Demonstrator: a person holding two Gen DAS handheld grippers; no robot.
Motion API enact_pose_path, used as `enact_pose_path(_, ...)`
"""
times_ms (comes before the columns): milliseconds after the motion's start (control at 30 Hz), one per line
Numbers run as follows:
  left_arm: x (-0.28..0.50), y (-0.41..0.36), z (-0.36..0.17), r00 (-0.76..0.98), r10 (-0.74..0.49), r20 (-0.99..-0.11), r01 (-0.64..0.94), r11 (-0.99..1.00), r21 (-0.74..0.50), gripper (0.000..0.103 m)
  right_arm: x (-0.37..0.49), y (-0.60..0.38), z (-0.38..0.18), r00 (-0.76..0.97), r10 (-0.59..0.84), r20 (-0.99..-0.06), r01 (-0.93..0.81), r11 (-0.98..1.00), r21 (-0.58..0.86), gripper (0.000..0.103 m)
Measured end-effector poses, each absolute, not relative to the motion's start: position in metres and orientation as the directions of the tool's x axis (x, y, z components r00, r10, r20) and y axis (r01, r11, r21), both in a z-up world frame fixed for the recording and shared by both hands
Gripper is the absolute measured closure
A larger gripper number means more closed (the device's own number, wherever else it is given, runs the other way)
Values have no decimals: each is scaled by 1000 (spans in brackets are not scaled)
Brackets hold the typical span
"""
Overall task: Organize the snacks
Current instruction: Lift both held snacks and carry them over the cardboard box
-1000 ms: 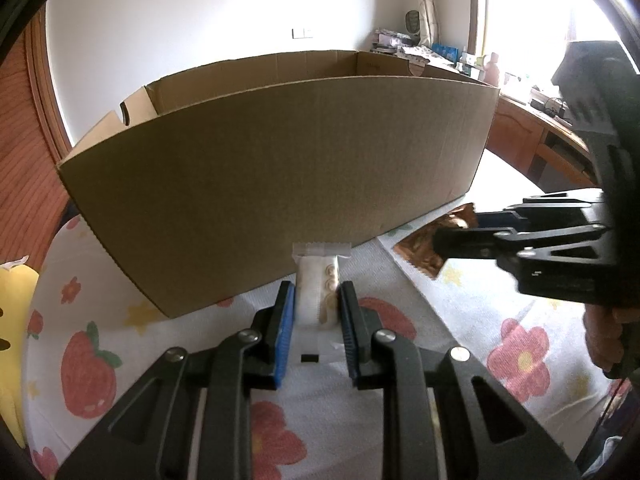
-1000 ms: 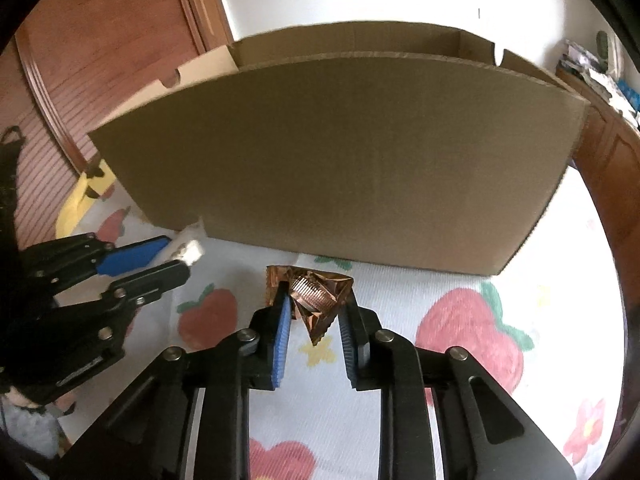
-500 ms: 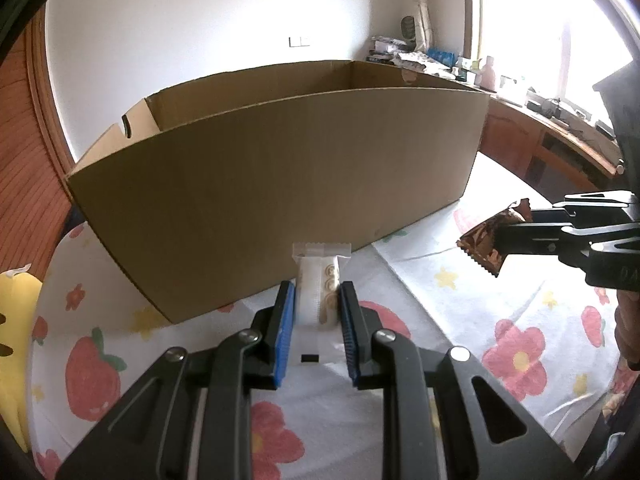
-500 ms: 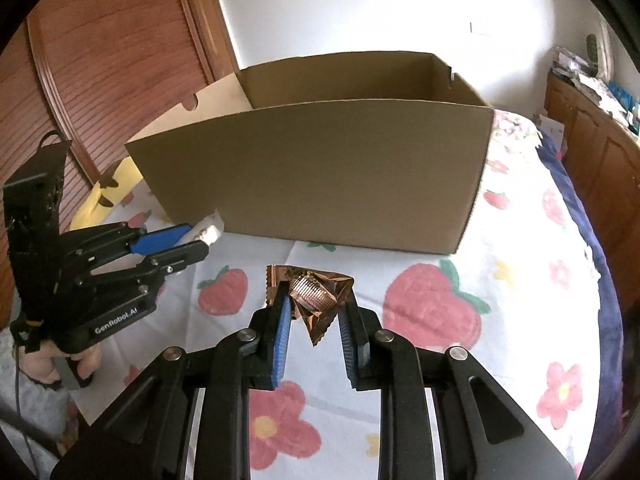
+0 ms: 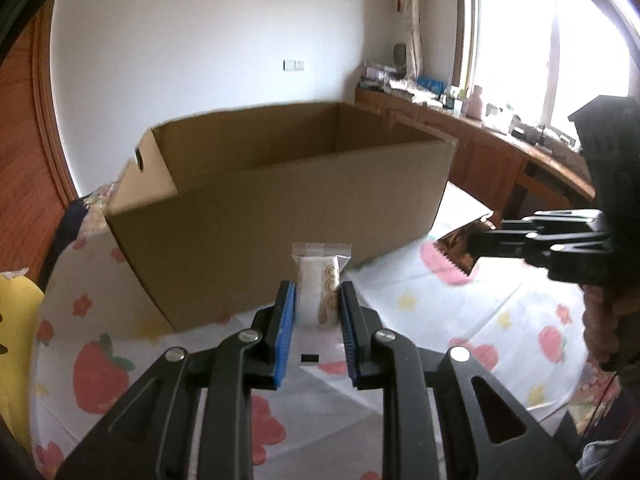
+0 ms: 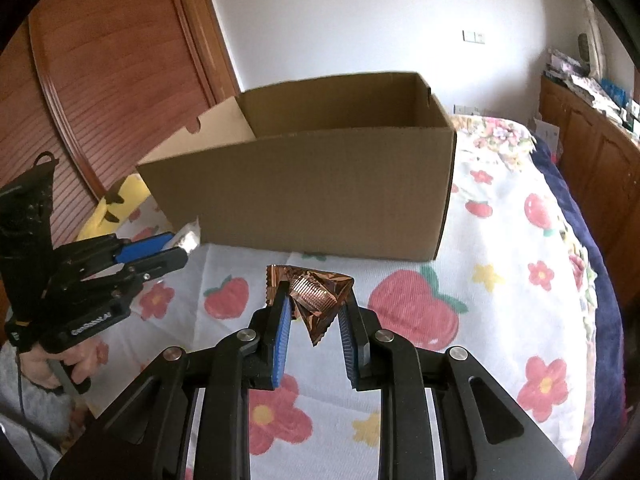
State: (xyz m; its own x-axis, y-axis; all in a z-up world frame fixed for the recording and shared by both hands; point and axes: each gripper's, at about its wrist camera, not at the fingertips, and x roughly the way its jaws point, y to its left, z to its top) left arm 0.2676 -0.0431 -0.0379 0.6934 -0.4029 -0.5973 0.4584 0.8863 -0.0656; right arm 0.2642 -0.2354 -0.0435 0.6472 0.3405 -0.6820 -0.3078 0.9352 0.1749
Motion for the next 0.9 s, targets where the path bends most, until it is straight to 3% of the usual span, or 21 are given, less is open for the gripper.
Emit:
enact_pose_path(433,307,-26,27,769,-404,-495,422,903,-80,82,295,-219,16,729,372,-574,-379,918,114,82)
enact_pose_path(900,365,-19,5,768,-359,-531,355,928,-114,82,347,-207,10,724,399,-563,-407,906,117,82)
